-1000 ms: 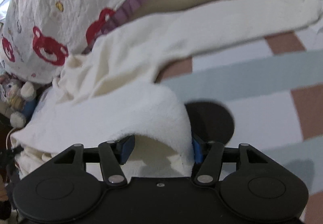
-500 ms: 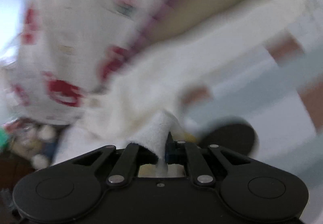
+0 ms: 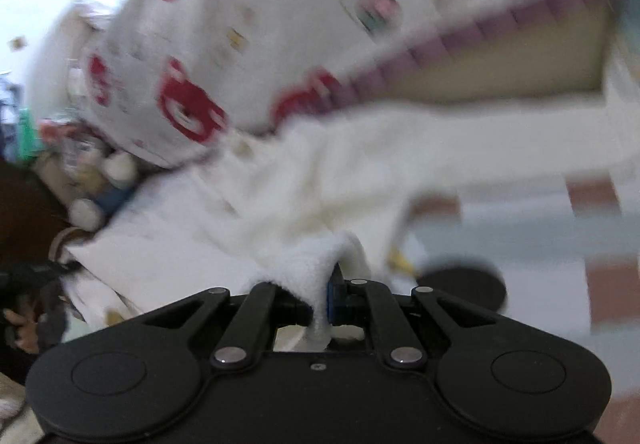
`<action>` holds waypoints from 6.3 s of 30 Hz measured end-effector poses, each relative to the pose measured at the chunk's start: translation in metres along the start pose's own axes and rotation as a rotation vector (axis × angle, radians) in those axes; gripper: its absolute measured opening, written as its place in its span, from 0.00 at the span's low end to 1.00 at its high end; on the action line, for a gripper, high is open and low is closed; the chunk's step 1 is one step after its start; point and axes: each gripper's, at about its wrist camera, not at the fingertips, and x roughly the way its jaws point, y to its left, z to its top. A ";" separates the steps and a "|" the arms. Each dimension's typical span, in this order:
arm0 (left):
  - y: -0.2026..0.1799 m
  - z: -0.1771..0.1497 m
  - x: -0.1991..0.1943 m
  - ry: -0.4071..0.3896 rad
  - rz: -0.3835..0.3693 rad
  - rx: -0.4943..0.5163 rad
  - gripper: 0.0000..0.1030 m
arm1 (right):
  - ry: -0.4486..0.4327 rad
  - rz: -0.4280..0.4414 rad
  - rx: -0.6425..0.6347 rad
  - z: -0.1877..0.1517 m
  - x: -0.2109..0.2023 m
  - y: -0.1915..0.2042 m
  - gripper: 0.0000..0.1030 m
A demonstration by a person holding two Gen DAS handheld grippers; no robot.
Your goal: Fold clothes
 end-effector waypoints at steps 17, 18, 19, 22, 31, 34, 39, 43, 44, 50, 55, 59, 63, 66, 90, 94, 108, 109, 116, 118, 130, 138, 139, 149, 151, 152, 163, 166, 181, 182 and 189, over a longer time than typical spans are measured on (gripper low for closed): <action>0.129 -0.046 -0.108 0.129 0.004 -0.244 0.03 | 0.169 0.388 0.080 0.001 -0.093 0.036 0.08; 0.132 -0.051 -0.104 0.142 0.014 -0.252 0.02 | 0.197 0.376 0.075 -0.005 -0.087 0.036 0.08; 0.135 -0.053 -0.101 0.144 0.027 -0.261 0.00 | 0.225 0.365 0.070 -0.011 -0.082 0.036 0.08; 0.136 -0.034 -0.119 0.023 0.098 -0.200 0.00 | 0.297 0.340 0.058 -0.025 -0.067 0.038 0.08; 0.111 -0.019 -0.132 0.122 0.035 -0.105 0.03 | 0.383 0.273 -0.072 -0.035 -0.084 0.056 0.08; 0.093 -0.035 -0.105 0.226 0.023 -0.064 0.04 | 0.491 0.202 -0.046 -0.061 -0.072 0.046 0.09; 0.064 -0.034 -0.071 0.301 -0.030 -0.012 0.19 | 0.487 0.240 0.010 -0.046 -0.080 0.033 0.14; 0.038 -0.023 -0.054 0.305 -0.048 0.071 0.31 | 0.395 0.293 -0.037 -0.009 -0.089 0.033 0.22; 0.033 -0.020 -0.049 0.305 -0.053 0.092 0.32 | 0.360 0.301 -0.049 0.002 -0.091 0.033 0.26; 0.003 0.001 -0.003 0.246 -0.116 0.235 0.41 | 0.180 0.113 -0.312 0.087 -0.052 0.040 0.36; -0.028 0.027 0.048 0.216 -0.164 0.343 0.45 | 0.086 0.022 -0.632 0.153 0.030 0.065 0.50; -0.054 0.052 0.094 0.210 -0.200 0.354 0.46 | 0.128 -0.005 -0.761 0.175 0.114 0.087 0.50; -0.066 0.075 0.144 0.218 -0.241 0.305 0.47 | 0.169 0.013 -0.757 0.166 0.195 0.100 0.50; -0.079 0.087 0.189 0.237 -0.246 0.287 0.47 | 0.196 0.012 -0.726 0.156 0.236 0.094 0.49; -0.158 0.063 0.351 0.333 -0.246 0.307 0.17 | 0.275 0.056 -0.444 0.127 0.346 0.005 0.58; -0.179 0.097 0.336 0.246 -0.242 0.339 0.09 | 0.229 0.162 -0.387 0.131 0.335 -0.010 0.06; -0.213 0.107 0.368 0.109 -0.141 0.361 0.37 | -0.086 -0.226 -0.097 0.152 0.195 -0.143 0.26; -0.218 0.108 0.357 0.077 -0.155 0.393 0.39 | -0.073 -0.276 -0.095 0.146 0.179 -0.162 0.26; -0.266 0.115 0.279 -0.084 -0.439 0.414 0.63 | -0.199 -0.687 0.212 0.115 0.035 -0.292 0.45; -0.289 0.109 0.281 0.032 -0.531 0.383 0.64 | -0.266 -0.727 0.412 0.104 -0.004 -0.326 0.48; -0.348 0.041 0.333 0.286 -0.378 0.406 0.64 | -0.371 -0.405 0.766 0.076 -0.024 -0.382 0.48; -0.333 0.038 0.345 0.274 -0.365 0.500 0.08 | -0.262 -0.491 0.653 0.080 0.021 -0.372 0.44; -0.330 0.038 0.349 0.285 -0.363 0.483 0.08 | -0.257 -0.527 0.634 0.076 0.025 -0.368 0.45; -0.316 0.043 0.350 0.315 -0.421 0.293 0.30 | -0.233 -0.669 0.470 0.067 0.052 -0.353 0.57; -0.318 0.040 0.351 0.324 -0.431 0.289 0.31 | -0.220 -0.667 0.401 0.073 0.056 -0.348 0.21; -0.320 0.039 0.351 0.326 -0.433 0.295 0.31 | -0.217 -0.664 0.360 0.076 0.055 -0.341 0.15; -0.319 0.051 0.332 0.226 -0.490 0.275 0.47 | -0.364 -0.932 0.008 0.077 -0.029 -0.258 0.12; -0.312 0.055 0.333 0.223 -0.496 0.217 0.52 | -0.244 -1.028 0.090 0.037 -0.023 -0.285 0.12; -0.351 0.033 0.375 0.399 -0.382 0.185 0.65 | -0.242 -0.989 0.236 0.004 -0.018 -0.303 0.13; -0.360 0.029 0.373 0.356 -0.368 0.262 0.39 | -0.248 -0.981 0.238 0.004 -0.019 -0.302 0.13; -0.364 0.041 0.326 0.096 -0.382 0.477 0.08 | -0.331 -0.998 -0.045 0.049 -0.024 -0.267 0.12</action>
